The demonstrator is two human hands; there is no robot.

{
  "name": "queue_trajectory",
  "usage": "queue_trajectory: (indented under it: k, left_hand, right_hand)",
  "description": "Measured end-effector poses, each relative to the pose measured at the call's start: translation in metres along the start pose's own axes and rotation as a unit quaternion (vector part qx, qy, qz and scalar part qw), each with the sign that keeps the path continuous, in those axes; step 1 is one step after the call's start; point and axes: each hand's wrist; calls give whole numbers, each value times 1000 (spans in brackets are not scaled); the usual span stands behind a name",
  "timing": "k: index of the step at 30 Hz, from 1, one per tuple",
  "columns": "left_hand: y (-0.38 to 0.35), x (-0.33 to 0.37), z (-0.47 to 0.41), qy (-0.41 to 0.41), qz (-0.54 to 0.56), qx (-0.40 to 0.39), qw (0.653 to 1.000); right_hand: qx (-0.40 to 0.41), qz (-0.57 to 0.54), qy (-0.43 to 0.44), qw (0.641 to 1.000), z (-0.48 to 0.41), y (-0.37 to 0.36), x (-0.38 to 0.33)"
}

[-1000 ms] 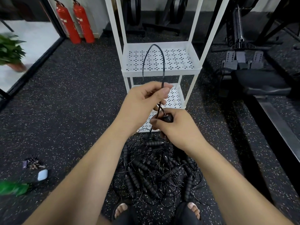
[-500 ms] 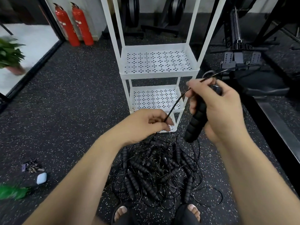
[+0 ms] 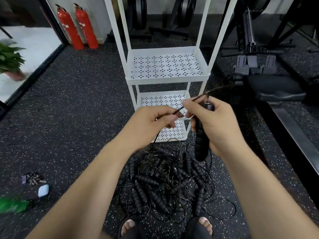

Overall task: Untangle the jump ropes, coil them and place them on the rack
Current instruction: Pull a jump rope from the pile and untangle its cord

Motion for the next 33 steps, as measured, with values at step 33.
queue_trajectory:
  k: [33]
  left_hand:
    - [1,-19,-3,-13,-43,-4,999]
  right_hand:
    - [20,-7,6,1000,-1,1,4]
Point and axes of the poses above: each hand's wrist, its own z-axis away from the middle knuckle, its own y-axis out of the back of the hand, x = y × z, and after that the axes turned 3 degrees about -z, right-handed
